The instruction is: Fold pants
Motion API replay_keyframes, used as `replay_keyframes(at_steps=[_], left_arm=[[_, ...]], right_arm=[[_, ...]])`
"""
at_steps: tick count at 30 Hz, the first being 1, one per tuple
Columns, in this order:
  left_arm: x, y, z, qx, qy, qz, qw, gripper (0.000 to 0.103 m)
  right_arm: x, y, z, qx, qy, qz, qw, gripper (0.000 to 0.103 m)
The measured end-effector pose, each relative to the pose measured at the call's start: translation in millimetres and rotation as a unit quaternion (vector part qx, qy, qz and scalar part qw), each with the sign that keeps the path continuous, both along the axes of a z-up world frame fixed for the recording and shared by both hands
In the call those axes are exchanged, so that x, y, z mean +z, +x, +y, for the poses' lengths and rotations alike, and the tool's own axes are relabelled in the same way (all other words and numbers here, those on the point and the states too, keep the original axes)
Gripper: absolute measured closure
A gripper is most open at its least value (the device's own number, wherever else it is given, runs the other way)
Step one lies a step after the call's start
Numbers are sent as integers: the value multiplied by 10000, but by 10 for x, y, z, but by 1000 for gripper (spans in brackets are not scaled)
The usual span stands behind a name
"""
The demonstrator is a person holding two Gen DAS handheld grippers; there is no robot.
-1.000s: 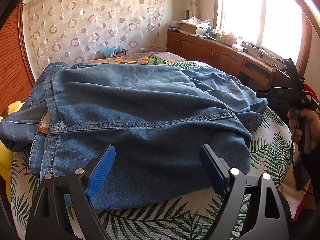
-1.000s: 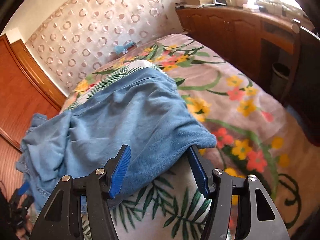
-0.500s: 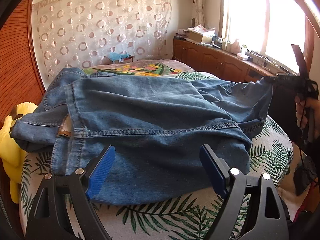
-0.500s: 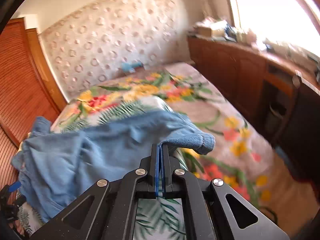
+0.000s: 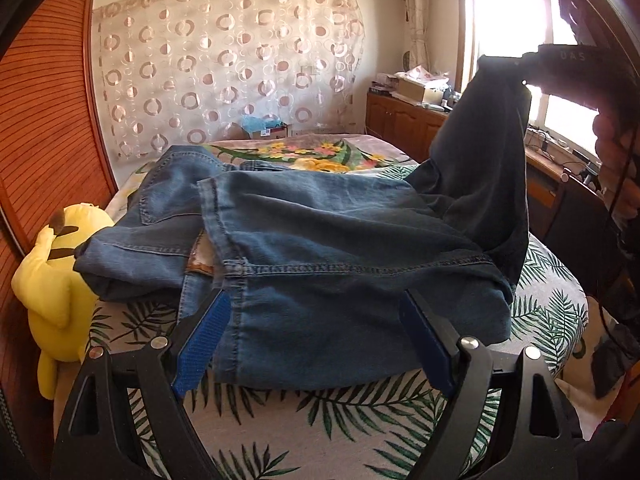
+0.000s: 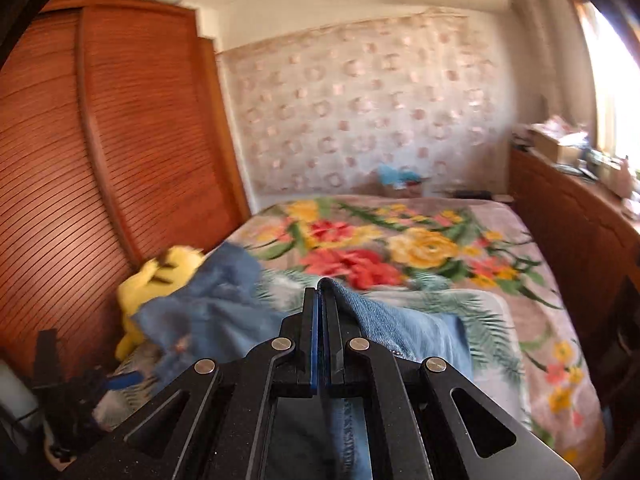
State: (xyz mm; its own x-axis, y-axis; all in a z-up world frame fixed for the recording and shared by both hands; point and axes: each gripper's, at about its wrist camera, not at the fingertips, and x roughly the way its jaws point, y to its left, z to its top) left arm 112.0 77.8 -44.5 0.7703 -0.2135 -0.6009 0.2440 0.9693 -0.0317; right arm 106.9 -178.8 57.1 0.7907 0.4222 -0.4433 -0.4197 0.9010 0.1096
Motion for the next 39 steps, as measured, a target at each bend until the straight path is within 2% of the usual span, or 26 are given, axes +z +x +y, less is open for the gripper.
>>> replay_keyframes(at_steps=[2,5,8,10,11,15,23,25,33,35,39], left_arm=[[-17,8,44,37,-29,25,10000,17],[-37,27,57,25,-20,46,10000,17],[-57,51,27,3,-29,64,10000,17],[-66,62,7,-14,-34,68,10000,17],[-79,81,-17,-37,-40,81,10000,17],[-93,117,-125,-132,-32,111,9998,17],[-148,300,-350,-462,55,147,9988,17],[-172,322,-428,-564,90,150,9983,20],[-501,568,-673,-724,574,602,9939,25],[-524,571,-675,-719,628,599,9936,28],[-471,578,-625,-649,560,526,9949,51]], right_arm=[[-118,-16,209,324,-205,224,9990,102],[-320,-20,354,354,-480,508,9969,96],[-420,-23,368,372,-579,638,9956,82],[-443,0,335,325,-610,669,9954,68],[-444,-15,311,324,-592,664,9955,67],[-382,-135,180,118,-662,652,9956,66],[-562,219,120,-302,-742,852,9931,66],[-615,281,63,-362,-763,895,9924,66],[-858,594,103,-280,-593,1389,9881,66],[-878,640,140,-239,-509,1500,9871,66],[-944,658,258,-222,-617,1627,9845,66]])
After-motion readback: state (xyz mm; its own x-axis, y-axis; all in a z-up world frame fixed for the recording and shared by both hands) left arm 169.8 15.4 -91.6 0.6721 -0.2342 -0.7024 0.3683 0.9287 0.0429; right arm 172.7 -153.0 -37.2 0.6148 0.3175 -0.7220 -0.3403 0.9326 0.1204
